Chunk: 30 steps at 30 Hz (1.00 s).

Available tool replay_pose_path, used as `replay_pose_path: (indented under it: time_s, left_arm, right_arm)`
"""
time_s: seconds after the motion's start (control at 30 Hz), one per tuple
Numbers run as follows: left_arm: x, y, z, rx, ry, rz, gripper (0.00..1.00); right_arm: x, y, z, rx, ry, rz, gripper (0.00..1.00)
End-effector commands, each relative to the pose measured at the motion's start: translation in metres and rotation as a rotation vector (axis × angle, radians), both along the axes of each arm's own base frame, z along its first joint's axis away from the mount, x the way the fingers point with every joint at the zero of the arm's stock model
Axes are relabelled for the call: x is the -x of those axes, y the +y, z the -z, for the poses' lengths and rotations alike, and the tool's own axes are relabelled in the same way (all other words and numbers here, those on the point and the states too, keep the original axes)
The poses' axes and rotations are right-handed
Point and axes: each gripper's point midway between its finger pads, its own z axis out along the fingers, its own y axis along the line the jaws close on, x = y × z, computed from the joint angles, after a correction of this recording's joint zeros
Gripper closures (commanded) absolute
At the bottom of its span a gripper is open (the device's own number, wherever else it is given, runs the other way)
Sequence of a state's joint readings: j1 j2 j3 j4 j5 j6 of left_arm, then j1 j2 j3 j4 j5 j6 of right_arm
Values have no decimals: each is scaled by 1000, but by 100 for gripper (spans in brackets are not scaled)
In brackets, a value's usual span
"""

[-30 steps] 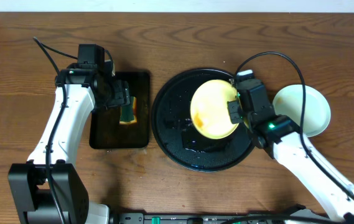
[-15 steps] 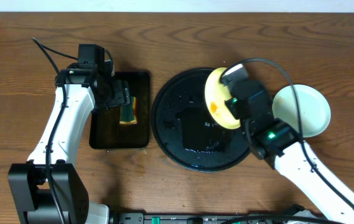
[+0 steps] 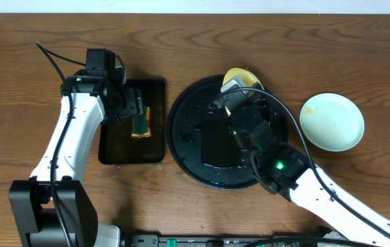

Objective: Clean dirty plates on tray and stack at the side
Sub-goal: 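Lift the yellow plate with the right gripper and carry it right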

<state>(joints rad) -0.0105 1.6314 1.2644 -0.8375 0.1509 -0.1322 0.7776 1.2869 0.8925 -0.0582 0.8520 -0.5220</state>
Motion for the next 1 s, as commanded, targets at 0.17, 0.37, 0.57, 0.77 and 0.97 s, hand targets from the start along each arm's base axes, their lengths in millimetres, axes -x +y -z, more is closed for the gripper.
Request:
replay_pose_path:
  time_s: [0.17, 0.37, 0.57, 0.77, 0.97]
  left_arm:
    - [2, 0, -4, 0, -8, -8, 21]
    - [2, 0, -4, 0, -9, -8, 21]
    - [2, 0, -4, 0, -8, -8, 21]
    - [2, 0, -4, 0, -8, -8, 21]
    - [1, 0, -4, 1, -12, -8, 21]
  right_arm:
    - [-3, -41, 3, -232, -17, 227, 99]
    - [-15, -100, 25, -469, 12, 434, 99]
    - [-25, -167, 38, -562, 35, 582, 99]
    - [-9, -233, 56, -575, 66, 783, 99]
    - [-5, -233, 76, -661, 182, 749, 99]
